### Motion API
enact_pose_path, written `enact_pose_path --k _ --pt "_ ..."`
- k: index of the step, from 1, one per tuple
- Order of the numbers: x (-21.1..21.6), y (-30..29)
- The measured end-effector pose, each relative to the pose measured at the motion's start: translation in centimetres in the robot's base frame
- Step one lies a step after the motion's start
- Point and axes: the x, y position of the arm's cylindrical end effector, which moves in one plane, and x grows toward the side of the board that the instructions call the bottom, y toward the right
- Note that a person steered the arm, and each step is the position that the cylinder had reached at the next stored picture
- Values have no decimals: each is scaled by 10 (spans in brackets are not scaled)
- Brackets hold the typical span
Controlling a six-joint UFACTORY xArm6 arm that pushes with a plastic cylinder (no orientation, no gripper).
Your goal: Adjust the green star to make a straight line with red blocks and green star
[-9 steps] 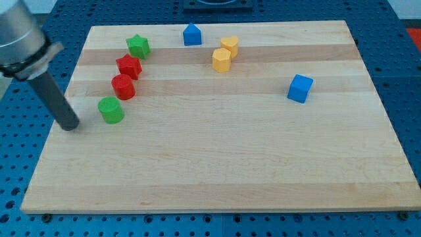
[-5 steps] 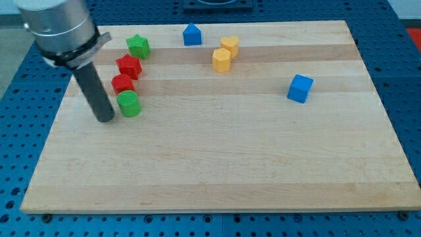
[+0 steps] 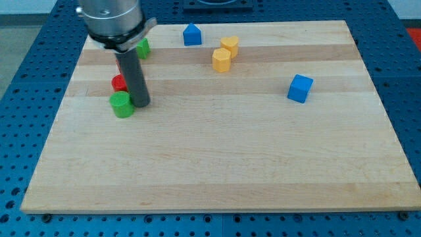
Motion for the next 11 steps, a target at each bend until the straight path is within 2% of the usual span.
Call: enact_pose_path --k 1,2,3,4,5,6,7,8,9,10,11 --pt "0 -6" --pt "13 48" --pt "65 6" --pt "46 -104" --pt "4 -135" --pt "7 -95" --pt "45 -89" --pt "43 -66" --pt "33 -100" --pt "7 -108" --pt "3 -74"
